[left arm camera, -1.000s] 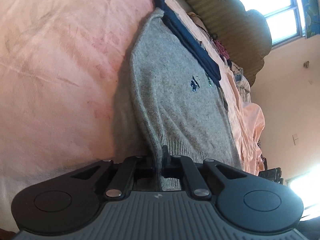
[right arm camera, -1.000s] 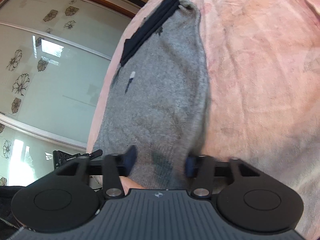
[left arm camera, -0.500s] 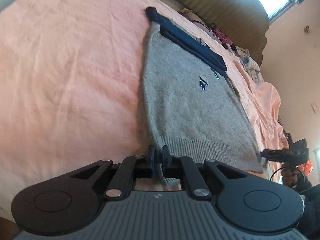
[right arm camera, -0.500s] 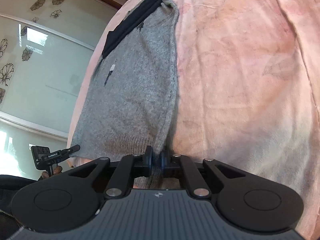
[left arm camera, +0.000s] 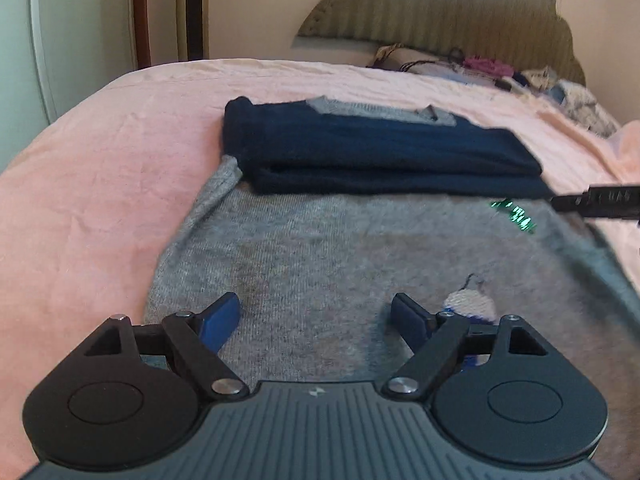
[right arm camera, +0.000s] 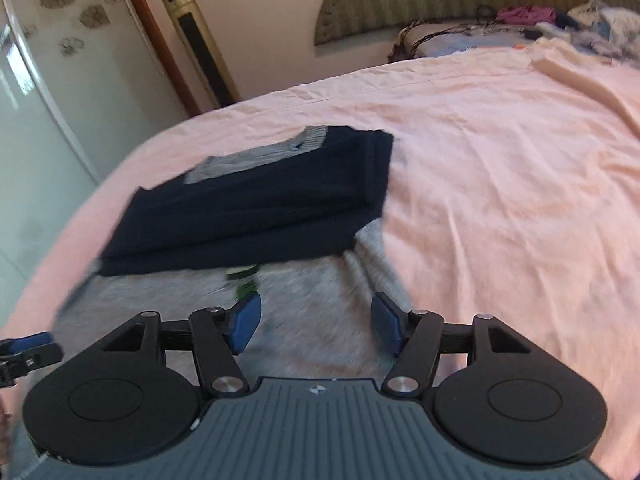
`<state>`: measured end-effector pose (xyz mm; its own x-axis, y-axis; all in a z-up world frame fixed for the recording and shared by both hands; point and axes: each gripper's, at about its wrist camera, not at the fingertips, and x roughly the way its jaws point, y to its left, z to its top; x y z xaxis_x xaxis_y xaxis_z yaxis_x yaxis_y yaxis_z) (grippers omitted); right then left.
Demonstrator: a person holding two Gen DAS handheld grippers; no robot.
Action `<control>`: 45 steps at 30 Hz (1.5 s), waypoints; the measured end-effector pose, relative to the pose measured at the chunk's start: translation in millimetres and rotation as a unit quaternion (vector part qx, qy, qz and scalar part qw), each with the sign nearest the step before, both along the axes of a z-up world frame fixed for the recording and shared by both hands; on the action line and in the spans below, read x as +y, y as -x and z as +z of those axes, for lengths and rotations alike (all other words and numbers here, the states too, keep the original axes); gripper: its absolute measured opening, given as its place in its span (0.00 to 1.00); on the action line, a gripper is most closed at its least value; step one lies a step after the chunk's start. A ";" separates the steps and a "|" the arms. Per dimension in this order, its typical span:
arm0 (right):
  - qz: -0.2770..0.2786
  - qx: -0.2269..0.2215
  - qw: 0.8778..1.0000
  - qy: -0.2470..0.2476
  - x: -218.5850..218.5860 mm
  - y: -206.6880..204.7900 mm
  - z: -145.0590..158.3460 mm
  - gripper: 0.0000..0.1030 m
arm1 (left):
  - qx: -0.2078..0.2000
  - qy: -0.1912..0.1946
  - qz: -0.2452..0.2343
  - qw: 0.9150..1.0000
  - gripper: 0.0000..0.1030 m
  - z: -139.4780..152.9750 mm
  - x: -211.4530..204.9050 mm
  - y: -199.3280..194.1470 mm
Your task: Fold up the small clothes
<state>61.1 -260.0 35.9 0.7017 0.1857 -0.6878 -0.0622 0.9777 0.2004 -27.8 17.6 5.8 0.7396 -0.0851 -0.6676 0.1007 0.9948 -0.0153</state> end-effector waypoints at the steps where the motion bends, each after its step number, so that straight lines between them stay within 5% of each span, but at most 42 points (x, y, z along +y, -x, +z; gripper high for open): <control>1: -0.015 -0.003 1.000 0.021 -1.5 -6.4 -4.4 0.61 | -0.012 -0.012 -0.003 1.000 0.82 -3.8 -1.5 3.4; 5: -0.030 -0.004 0.999 0.011 -21.5 -18.7 -13.9 0.58 | -0.029 0.018 -0.008 0.999 0.89 -5.0 7.3 14.6; 10: -0.001 0.000 1.000 0.016 -21.7 -40.1 -14.9 0.37 | -0.022 0.041 -0.026 0.999 1.00 -4.2 6.5 11.6; 14: 0.047 -0.013 0.994 0.102 1.6 -45.5 -12.9 0.36 | -0.023 0.048 -0.025 0.998 1.00 -3.7 5.0 8.9; 18: 0.113 -0.036 0.975 0.189 26.9 -28.5 -9.8 0.36 | -0.025 0.061 -0.023 0.998 1.00 -3.3 8.3 8.3; 22: 0.131 -0.052 0.963 0.230 33.6 -23.1 -13.8 0.36 | -0.027 0.070 -0.022 0.997 1.00 -3.1 10.7 8.5; 27: 0.103 -0.063 0.964 0.236 32.4 -37.7 -16.4 0.36 | -0.027 0.071 -0.022 0.997 1.00 -3.0 10.6 8.7; 30: 0.113 -0.075 0.953 0.270 39.9 -37.9 -21.8 0.13 | -0.027 0.071 -0.022 0.997 1.00 -3.0 10.7 8.8; 33: 0.104 -0.071 0.956 0.266 29.3 -37.8 -21.0 0.11 | -0.027 0.071 -0.022 0.997 1.00 -2.9 10.7 8.8; 36: 0.077 -0.058 0.974 0.203 4.9 -42.0 -18.7 0.11 | -0.027 0.074 -0.022 0.997 1.00 -2.7 11.8 9.1; 38: 0.078 -0.056 0.972 0.213 9.0 -42.6 -19.0 0.11 | -0.027 0.076 -0.022 0.996 1.00 -2.5 12.7 9.6; 41: 0.059 -0.014 0.989 0.131 -0.6 -50.6 -10.5 0.22 | -0.028 0.079 -0.022 0.996 1.00 -2.0 13.8 9.9; 43: 0.050 -0.014 0.995 0.085 -8.6 -47.3 1.1 0.53 | -0.027 0.076 -0.017 0.997 1.00 -0.9 13.0 9.8; 45: 0.047 -0.057 0.995 0.070 -11.8 -35.3 18.8 0.65 | -0.024 0.065 -0.010 0.998 1.00 3.6 7.8 6.4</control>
